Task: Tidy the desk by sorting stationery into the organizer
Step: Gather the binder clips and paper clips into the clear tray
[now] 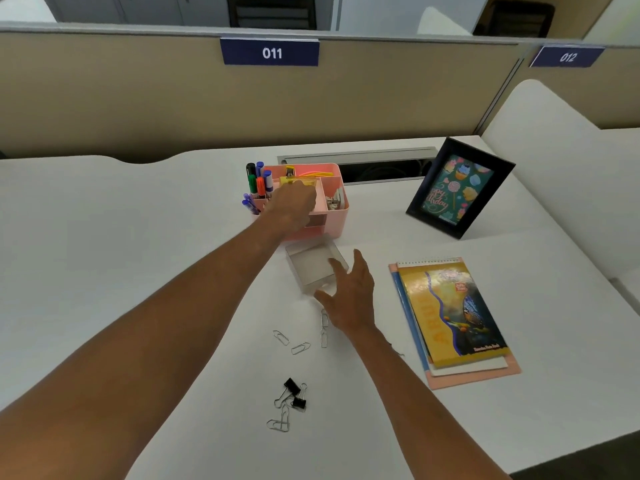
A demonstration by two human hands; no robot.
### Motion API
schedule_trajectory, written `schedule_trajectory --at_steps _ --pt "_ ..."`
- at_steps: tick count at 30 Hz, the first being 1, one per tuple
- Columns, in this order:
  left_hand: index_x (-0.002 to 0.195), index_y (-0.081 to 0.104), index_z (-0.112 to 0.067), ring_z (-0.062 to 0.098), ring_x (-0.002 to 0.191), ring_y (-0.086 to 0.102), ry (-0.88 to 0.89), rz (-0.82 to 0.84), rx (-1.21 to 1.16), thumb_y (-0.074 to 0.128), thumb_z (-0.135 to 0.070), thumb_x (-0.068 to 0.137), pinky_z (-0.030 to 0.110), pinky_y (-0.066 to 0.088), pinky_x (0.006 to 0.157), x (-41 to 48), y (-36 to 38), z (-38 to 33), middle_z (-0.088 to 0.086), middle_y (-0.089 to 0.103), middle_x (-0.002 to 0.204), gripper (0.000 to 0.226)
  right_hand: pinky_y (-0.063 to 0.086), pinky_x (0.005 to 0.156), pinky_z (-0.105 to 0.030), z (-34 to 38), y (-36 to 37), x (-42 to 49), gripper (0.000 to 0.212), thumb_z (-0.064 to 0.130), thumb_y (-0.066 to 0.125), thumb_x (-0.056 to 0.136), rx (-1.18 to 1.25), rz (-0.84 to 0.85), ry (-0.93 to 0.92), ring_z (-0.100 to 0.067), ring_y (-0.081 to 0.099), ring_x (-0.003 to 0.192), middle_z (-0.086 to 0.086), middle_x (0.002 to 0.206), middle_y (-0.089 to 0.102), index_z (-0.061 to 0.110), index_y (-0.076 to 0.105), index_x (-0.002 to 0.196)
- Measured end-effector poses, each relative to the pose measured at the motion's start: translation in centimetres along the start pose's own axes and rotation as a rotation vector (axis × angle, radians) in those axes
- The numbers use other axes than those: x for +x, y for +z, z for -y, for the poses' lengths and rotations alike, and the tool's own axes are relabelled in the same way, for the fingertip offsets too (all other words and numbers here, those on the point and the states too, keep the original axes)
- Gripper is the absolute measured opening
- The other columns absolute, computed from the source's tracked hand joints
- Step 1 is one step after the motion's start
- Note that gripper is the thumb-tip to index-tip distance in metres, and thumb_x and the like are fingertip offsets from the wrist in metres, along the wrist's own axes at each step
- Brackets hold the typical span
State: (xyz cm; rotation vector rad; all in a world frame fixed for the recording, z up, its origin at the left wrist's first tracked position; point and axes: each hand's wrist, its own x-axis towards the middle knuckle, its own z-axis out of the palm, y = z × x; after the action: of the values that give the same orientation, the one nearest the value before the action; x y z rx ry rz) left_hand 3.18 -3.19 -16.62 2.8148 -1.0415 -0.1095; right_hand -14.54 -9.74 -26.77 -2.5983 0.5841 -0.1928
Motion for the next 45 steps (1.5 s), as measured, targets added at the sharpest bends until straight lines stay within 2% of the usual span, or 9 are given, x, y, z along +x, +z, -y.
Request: schedule_trajectory --at_steps 10,16,19,25,28,31,36,41,45 --pt "0.126 0.059 -0.010 0.029 0.102 0.061 -0.018 0.006 0.028 0.065 -0.015 0.086 0.038 0.048 0.092 0.2 0.1 0.0 0.011 0.062 0.120 0.040 0.055 0.083 -0.044 -0.1 1.4 -0.7 0.026 0.028 0.071 0.084 0.078 -0.069 -0.107 -0.030 0.055 0.108 -0.014 0.128 0.046 0.010 0.068 0.103" --pt "0.123 0.061 -0.009 0.030 0.102 0.061 -0.016 -0.013 0.018 0.066 -0.015 0.085 0.037 0.049 0.088 0.0 0.3 -0.1 0.012 0.063 0.118 0.039 0.047 0.097 -0.041 -0.7 -2.0 -0.9 0.042 0.032 0.070 0.085 0.161 -0.017 -0.091 -0.023 0.046 0.123 -0.007 0.139 0.039 0.017 0.062 0.123" --pt "0.123 0.061 -0.010 0.030 0.102 0.060 -0.022 -0.024 0.012 0.064 -0.014 0.086 0.037 0.049 0.088 -0.1 0.3 0.1 0.013 0.062 0.119 0.037 0.049 0.091 -0.041 -4.2 -5.7 -2.2 0.034 0.024 0.070 0.085 0.216 0.061 -0.016 -0.022 0.054 0.111 -0.003 0.126 0.051 0.017 0.063 0.117" --pt "0.124 0.060 -0.010 0.029 0.100 0.062 -0.035 -0.016 0.069 0.064 -0.016 0.087 0.038 0.050 0.087 -0.3 -0.1 -0.2 0.012 0.062 0.119 0.038 0.046 0.088 -0.029 -10.1 -6.7 -9.9 0.042 0.028 0.069 0.085 -0.058 0.332 -0.016 -0.018 0.046 0.120 0.005 0.128 0.045 0.025 0.057 0.125" --pt "0.125 0.059 -0.011 0.029 0.100 0.063 -0.036 -0.006 0.084 0.064 -0.017 0.087 0.039 0.051 0.087 -0.7 -0.1 -0.5 0.011 0.064 0.118 0.038 0.051 0.060 -0.025 -10.0 -5.0 -11.5 0.019 0.009 0.074 0.078 -0.143 0.131 -0.184 -0.020 0.056 0.092 0.001 0.103 0.056 0.018 0.067 0.092" --pt "0.125 0.059 -0.012 0.029 0.100 0.063 -0.038 -0.002 0.120 0.062 -0.019 0.089 0.038 0.051 0.086 -0.9 0.0 -0.6 0.010 0.064 0.118 0.037 0.044 0.051 -0.022 -9.9 -4.8 -10.5 0.020 -0.002 0.074 0.075 -0.129 0.053 -0.255 -0.014 0.053 0.070 0.003 0.079 0.054 0.014 0.063 0.072" --pt "0.131 0.052 -0.013 0.029 0.107 0.061 -0.041 0.020 0.128 0.057 -0.021 0.092 0.035 0.050 0.089 -1.5 0.4 -0.7 0.010 0.059 0.126 0.040 0.050 0.068 -0.018 -7.9 -5.3 -7.7 0.014 0.002 0.068 0.082 0.157 0.062 -0.170 -0.004 0.058 0.079 0.006 0.090 0.059 0.014 0.067 0.088" --pt "0.138 0.046 -0.017 0.029 0.124 0.051 -0.038 0.029 0.023 0.057 -0.013 0.092 0.039 0.047 0.096 -3.0 0.0 -1.3 0.005 0.045 0.144 0.047 0.048 0.063 -0.012 -4.4 -7.9 -3.0 0.012 0.000 0.072 0.079 0.531 0.017 -0.057 -0.007 0.063 0.075 0.001 0.087 0.063 0.010 0.067 0.082" --pt "0.126 0.057 -0.013 0.027 0.119 0.055 -0.119 -0.302 -0.193 0.058 -0.006 0.089 0.040 0.049 0.095 -7.8 1.5 -1.8 0.006 0.053 0.137 0.037 0.047 0.058 -0.009 -3.1 -9.0 0.1 0.007 0.000 0.073 0.079 0.574 0.019 -0.087 -0.003 0.063 0.076 -0.002 0.087 0.064 0.005 0.069 0.080"
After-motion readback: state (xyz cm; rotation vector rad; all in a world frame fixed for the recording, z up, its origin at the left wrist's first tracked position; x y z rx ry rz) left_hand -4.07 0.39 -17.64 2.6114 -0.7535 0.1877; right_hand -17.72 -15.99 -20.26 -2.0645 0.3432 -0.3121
